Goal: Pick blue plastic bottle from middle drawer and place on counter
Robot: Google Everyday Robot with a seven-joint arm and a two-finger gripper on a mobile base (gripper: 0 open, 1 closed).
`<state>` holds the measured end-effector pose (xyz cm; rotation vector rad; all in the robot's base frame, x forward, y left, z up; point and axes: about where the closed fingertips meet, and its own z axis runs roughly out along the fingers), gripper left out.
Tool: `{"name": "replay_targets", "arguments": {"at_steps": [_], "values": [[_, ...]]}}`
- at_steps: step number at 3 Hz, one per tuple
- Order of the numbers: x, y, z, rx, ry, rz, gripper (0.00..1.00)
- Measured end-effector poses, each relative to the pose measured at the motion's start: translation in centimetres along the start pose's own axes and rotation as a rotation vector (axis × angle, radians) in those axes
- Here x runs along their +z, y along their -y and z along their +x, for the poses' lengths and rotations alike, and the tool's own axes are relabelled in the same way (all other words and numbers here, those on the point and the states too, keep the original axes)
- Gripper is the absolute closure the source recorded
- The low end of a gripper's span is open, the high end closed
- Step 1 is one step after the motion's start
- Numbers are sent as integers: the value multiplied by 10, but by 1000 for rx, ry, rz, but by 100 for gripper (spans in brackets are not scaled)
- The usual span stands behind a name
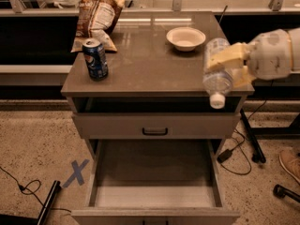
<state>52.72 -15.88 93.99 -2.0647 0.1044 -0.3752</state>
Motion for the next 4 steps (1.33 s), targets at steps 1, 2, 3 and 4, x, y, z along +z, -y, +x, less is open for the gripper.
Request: {"name": "replay_targets", "arguments": {"at_steps": [1, 2, 3, 4], "values": [[19, 7, 29, -2, 37, -21, 100], [42, 1, 47, 14, 68, -45, 100], [58, -11, 58, 18, 77, -101, 100], [66, -25, 64, 35, 79, -145, 100]]}}
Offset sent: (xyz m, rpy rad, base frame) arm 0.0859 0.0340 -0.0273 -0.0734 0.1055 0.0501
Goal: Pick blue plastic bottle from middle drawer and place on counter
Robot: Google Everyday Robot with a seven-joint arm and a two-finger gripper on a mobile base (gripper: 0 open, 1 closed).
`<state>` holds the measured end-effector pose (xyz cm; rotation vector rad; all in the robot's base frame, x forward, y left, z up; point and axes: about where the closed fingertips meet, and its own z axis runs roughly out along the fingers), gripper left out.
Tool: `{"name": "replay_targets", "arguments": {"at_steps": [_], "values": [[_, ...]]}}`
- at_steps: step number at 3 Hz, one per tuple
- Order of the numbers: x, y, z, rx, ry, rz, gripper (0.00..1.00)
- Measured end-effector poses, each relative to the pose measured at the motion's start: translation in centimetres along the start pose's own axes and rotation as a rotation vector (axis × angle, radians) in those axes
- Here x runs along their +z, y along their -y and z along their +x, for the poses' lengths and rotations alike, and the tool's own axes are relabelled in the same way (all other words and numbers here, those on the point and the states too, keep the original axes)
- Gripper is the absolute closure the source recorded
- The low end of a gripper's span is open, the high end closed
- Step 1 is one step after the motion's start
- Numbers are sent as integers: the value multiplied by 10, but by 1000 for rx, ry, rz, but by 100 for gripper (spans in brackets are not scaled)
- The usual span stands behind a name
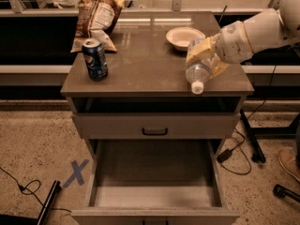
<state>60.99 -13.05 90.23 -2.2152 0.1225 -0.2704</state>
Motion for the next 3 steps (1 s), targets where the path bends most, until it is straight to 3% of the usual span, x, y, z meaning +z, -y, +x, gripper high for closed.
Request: {"name": "replay_targets", "arguments": {"at_steps": [3], "values": [[9, -20, 23, 17, -3, -81, 100]]}}
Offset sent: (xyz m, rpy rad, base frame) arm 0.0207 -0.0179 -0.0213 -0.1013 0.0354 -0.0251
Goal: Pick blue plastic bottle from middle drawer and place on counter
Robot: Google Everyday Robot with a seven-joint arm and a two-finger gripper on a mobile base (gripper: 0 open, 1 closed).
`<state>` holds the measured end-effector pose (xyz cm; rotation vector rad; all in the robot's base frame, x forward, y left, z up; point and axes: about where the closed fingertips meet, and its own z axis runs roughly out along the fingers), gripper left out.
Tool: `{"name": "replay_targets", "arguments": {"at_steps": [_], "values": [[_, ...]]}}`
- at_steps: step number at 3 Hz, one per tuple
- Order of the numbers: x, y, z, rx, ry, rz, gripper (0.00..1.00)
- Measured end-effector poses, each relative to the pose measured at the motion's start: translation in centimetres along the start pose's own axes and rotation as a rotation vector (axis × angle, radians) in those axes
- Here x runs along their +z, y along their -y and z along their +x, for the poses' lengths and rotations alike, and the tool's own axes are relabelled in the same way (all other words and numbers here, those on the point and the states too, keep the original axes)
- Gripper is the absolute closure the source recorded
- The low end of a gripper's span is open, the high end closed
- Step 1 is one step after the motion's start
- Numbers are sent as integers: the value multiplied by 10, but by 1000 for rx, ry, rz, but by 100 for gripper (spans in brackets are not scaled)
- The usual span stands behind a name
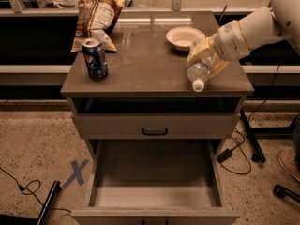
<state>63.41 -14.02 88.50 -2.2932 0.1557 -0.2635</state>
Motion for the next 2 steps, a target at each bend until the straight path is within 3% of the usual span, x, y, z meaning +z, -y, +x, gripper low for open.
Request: {"name": "replay_targets", "arguments": {"at_steps": [1, 2], "values": [[4, -3, 8, 14, -10, -23, 82], [7, -11, 11, 52, -25, -43, 50]]}}
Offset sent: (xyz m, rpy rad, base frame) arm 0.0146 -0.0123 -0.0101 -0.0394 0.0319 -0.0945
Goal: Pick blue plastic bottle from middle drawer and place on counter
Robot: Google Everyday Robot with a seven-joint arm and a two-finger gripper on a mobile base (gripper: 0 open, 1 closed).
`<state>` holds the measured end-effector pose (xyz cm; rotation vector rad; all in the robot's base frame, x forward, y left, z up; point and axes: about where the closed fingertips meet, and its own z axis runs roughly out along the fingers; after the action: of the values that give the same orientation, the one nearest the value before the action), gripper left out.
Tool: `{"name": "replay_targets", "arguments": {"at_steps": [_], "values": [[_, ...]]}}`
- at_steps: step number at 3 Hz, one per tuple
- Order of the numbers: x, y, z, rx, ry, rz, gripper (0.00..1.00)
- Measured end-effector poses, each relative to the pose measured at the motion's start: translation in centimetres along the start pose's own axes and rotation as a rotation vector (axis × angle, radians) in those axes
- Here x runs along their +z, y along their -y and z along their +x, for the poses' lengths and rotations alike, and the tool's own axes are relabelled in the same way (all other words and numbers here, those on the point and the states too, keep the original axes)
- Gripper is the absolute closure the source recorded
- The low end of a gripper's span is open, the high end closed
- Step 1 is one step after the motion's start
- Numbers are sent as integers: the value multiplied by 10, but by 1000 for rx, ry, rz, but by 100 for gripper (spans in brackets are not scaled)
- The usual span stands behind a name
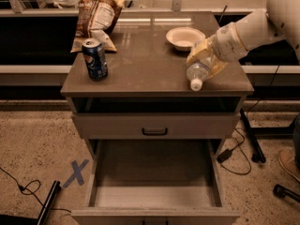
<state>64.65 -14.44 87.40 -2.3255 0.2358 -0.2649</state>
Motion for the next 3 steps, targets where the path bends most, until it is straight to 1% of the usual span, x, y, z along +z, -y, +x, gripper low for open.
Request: {"name": "replay_targets", "arguments": {"at_steps": [1, 2, 3], "values": [[3, -5, -1, 23, 0, -14, 27], [5, -3, -3, 23, 10, -34, 5], [4, 3, -7, 20, 21, -51, 0]]}}
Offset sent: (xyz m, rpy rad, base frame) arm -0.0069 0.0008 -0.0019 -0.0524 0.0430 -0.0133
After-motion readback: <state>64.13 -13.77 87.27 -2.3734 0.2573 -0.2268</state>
